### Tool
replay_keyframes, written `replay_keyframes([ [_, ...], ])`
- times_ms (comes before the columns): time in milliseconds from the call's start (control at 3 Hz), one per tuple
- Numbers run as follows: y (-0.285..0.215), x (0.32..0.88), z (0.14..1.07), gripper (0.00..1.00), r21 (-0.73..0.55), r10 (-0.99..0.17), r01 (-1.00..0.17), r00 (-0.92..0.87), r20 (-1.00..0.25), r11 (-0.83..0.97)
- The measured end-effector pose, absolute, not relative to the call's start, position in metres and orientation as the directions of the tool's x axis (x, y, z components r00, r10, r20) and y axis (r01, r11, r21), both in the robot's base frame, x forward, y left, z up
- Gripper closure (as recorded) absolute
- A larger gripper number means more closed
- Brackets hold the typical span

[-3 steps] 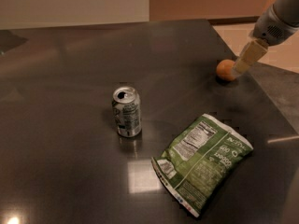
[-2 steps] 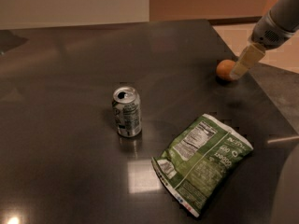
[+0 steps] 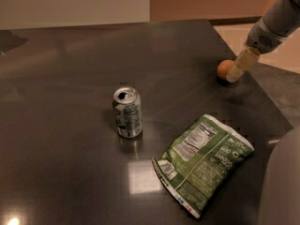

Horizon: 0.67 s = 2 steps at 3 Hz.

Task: Move orange near green jalapeno chip bag

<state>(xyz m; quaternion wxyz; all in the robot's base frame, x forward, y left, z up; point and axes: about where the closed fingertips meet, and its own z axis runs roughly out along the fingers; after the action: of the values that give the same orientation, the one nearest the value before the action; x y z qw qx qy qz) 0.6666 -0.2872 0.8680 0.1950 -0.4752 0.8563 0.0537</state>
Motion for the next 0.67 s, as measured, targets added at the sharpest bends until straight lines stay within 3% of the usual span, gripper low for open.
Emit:
replay_keyframes([
  [667,-0.2820,0.6691,0.8540,0.29,-0.068,-0.801,-0.846,-0.470,-0.372,0.528],
])
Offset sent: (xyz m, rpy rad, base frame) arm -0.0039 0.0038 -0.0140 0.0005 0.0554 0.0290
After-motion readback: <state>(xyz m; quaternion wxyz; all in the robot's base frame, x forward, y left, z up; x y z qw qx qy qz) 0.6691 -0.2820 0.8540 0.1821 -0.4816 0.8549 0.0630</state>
